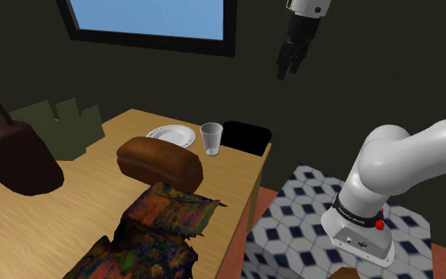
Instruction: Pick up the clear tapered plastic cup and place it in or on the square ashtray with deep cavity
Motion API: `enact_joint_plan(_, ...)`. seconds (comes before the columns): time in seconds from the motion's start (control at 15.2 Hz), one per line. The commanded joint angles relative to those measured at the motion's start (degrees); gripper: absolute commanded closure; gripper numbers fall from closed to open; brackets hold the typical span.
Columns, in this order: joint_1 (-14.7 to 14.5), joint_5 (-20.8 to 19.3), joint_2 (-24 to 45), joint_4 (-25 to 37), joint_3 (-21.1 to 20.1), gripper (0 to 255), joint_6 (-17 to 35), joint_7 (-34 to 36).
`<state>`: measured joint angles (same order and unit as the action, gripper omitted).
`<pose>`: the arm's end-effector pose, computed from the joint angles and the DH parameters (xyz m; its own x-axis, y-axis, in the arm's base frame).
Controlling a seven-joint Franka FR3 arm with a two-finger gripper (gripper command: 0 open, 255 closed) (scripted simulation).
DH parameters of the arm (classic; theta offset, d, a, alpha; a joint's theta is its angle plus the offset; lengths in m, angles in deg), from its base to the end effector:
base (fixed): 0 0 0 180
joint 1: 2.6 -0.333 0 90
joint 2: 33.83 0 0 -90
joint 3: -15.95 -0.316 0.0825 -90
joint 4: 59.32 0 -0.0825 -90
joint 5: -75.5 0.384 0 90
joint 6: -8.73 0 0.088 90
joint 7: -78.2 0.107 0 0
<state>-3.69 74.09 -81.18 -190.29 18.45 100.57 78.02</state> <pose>0.2983 -0.0155 0.6388 0.9897 -0.0111 0.1425 -0.0102 -0.9999 -0.0072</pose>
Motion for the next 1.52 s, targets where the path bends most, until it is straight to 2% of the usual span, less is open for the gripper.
enact_joint_plan(0.0, 0.0, 0.0, 0.0, 0.0, 0.0, 0, 0.0, 0.0)
enact_joint_plan(0.73, -1.8, 3.0, 19.2, -0.7, 1.9, 0, 16.7, -2.0)
enact_joint_plan(1.45, -3.8, 8.5, 42.4, 7.5, 3.1, 0, 28.4, -5.9)
